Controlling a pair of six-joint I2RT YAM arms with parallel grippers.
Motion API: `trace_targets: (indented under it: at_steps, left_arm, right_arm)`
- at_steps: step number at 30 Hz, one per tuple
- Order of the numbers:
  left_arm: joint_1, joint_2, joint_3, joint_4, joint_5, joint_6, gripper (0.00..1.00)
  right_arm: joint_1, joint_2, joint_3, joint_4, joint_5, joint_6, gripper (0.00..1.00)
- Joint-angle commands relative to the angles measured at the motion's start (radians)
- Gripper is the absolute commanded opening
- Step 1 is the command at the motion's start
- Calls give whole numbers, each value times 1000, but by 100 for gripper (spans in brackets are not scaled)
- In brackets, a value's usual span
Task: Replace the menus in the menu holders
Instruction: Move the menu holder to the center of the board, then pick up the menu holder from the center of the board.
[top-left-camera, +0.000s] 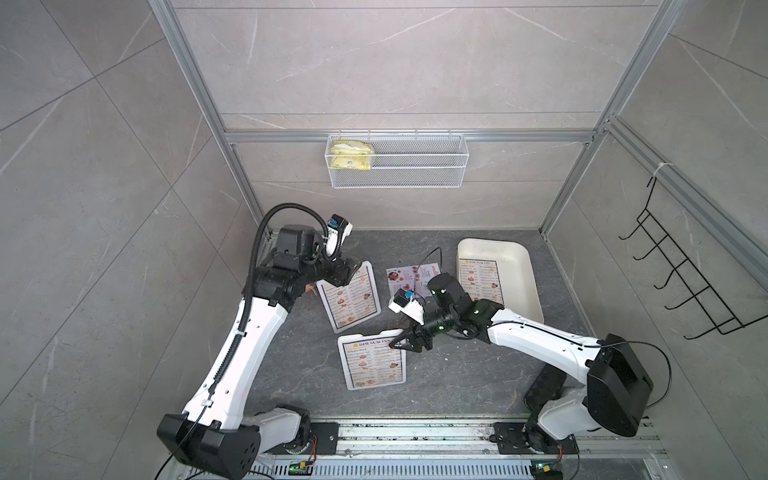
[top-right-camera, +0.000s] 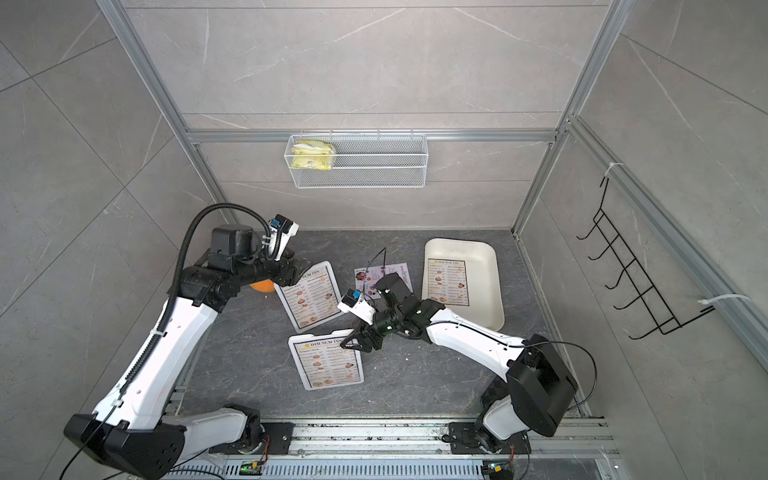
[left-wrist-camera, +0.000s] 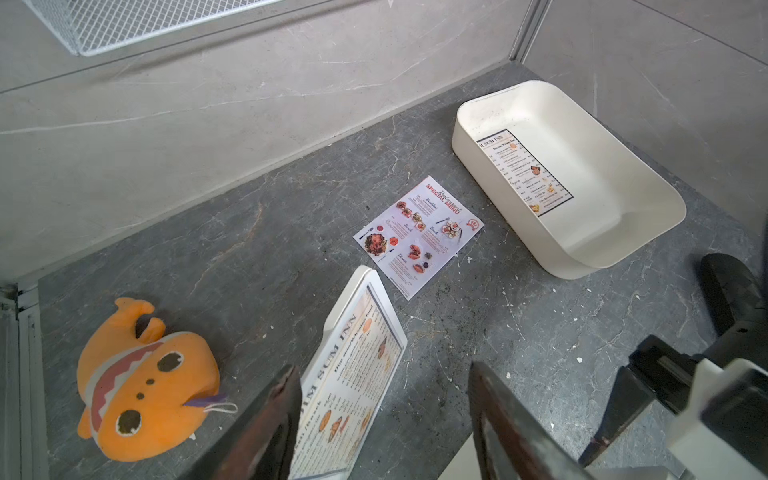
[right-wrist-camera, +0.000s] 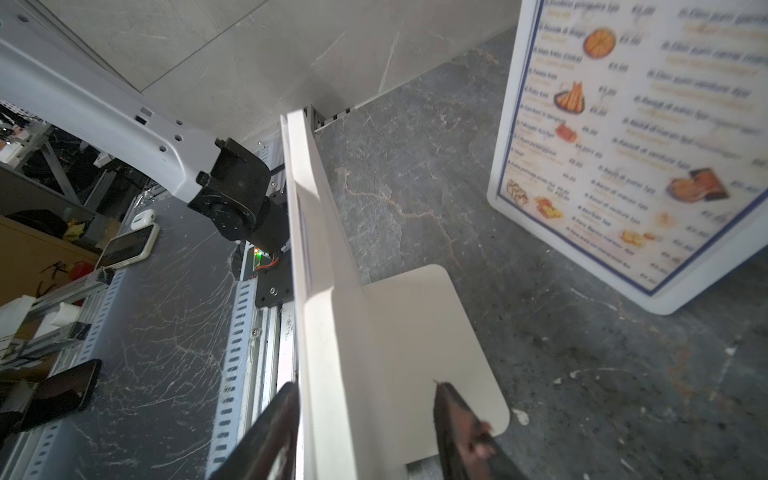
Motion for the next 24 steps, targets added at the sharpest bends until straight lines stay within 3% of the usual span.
trace_targets:
  at_steps: [1,7,10,15,24]
  left_arm:
    - [17,73,125,-216,56,149,68]
    - [56,216,233,-335,78,242,68]
    - [62,298,296,-406,31,287,66]
    - [64,373,333,-406,19,325,64]
    - [64,466,352,-370,54,376,48]
  right_arm:
    - [4,-67,59,-47,55,-16,61]
    - [-25,-153,88,-71,155,-21,64]
    - [-72,-193,81,-62,190,-11,65]
    - [-139,-229,51,-48,194,10,64]
    - [-188,-253,8,-12,194,38,64]
